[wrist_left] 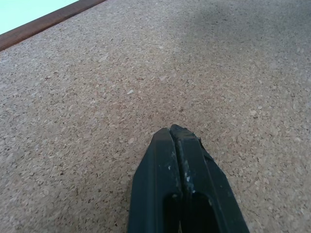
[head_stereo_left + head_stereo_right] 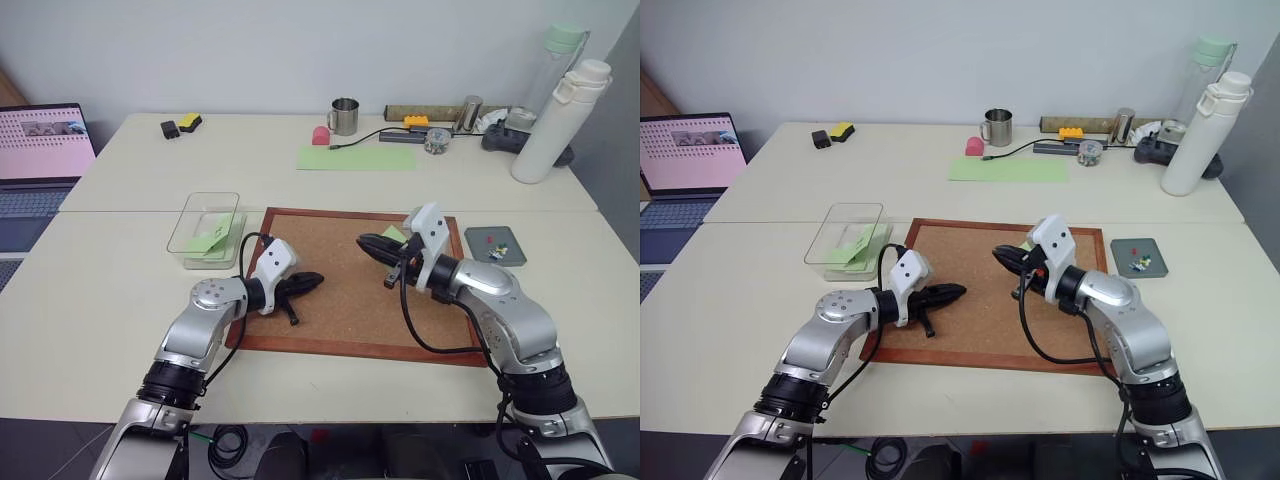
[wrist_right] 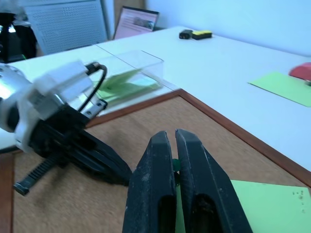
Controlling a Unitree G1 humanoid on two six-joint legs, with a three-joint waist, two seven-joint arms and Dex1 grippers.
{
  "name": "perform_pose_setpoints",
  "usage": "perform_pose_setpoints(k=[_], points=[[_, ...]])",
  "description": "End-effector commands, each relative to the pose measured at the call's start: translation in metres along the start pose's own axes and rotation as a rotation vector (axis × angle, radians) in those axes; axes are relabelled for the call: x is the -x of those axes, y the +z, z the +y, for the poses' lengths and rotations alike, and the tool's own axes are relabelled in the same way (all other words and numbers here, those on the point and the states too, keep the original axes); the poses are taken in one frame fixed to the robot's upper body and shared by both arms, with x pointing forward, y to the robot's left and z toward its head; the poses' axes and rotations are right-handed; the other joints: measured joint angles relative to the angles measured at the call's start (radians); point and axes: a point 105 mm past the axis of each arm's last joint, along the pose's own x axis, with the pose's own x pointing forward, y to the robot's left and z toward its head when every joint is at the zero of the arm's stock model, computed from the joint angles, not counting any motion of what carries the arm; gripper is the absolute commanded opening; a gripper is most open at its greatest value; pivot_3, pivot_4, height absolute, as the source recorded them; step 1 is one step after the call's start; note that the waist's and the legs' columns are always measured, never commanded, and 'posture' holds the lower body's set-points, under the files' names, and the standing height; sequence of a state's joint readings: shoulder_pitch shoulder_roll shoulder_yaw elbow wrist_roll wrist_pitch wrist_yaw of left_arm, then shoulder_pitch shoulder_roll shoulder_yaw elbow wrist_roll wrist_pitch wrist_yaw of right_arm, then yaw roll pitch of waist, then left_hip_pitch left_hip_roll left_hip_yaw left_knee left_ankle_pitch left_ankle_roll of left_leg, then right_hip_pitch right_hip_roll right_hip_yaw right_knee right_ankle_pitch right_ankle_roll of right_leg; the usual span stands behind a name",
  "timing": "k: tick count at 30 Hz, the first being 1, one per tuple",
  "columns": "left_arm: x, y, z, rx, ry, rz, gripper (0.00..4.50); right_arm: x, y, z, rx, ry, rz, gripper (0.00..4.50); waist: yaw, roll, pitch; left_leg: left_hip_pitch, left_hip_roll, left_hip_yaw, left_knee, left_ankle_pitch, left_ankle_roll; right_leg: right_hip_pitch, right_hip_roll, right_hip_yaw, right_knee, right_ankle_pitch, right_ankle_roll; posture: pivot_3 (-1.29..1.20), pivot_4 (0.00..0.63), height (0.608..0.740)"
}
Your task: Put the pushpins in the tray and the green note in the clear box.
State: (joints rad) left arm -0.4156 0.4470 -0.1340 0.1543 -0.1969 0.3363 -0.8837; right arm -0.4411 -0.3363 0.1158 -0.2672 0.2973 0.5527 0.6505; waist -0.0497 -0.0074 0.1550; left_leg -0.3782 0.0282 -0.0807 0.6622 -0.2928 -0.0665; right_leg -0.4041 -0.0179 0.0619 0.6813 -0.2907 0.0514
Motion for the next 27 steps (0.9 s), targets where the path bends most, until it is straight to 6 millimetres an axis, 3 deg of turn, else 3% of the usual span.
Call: perform_pose_setpoints(k=[1, 3, 10, 15, 27], points=[[-0.001, 0.037, 0.002, 0.179, -0.049, -0.166, 0.38, 0.002, 0.023, -0.002, 0.165, 0.026, -0.041, 0.0, 0.003, -0.001, 0.001, 0.0, 0.0, 0.0, 0.0, 0.0, 0.0, 0.0, 0.0, 0.0, 0.0, 0.0, 0.0, 0.0, 0.15, 0.74], [0.001, 0.058, 0.003, 0.253, -0.082, -0.239, 0.7, 0.003, 0.021, 0.002, 0.245, 0.07, -0.014, 0.0, 0.007, -0.003, 0.002, -0.002, 0.0, 0.0, 0.001, 0.0, 0.0, 0.0, 0.0, -0.001, 0.0, 0.0, 0.0, 0.0, 0.15, 0.74], [0.005, 0.101, -0.002, 0.352, -0.195, -0.345, 2.03, 0.019, -0.01, 0.023, 0.665, 0.33, 0.145, 0.0, 0.006, -0.005, 0.003, -0.002, 0.0, 0.0, 0.001, 0.0, 0.0, -0.001, -0.001, -0.001, -0.001, 0.0, 0.0, 0.0, 0.15, 0.74], [-0.003, 0.104, -0.008, 0.398, -0.238, -0.315, 3.01, 0.023, -0.015, 0.031, 0.793, 0.447, 0.138, 0.0, 0.005, -0.006, 0.004, -0.002, 0.0, 0.0, 0.001, 0.0, 0.0, -0.001, 0.0, -0.001, -0.001, 0.0, 0.0, 0.0, 0.15, 0.74], [-0.002, 0.112, -0.033, 0.533, -0.423, -0.298, 3.01, 0.012, -0.006, 0.039, 0.88, 0.495, 0.086, 0.0, 0.006, -0.006, 0.004, -0.002, 0.0, 0.0, 0.001, 0.002, -0.003, -0.001, -0.001, -0.001, -0.001, 0.0, 0.0, 0.0, 0.15, 0.74]])
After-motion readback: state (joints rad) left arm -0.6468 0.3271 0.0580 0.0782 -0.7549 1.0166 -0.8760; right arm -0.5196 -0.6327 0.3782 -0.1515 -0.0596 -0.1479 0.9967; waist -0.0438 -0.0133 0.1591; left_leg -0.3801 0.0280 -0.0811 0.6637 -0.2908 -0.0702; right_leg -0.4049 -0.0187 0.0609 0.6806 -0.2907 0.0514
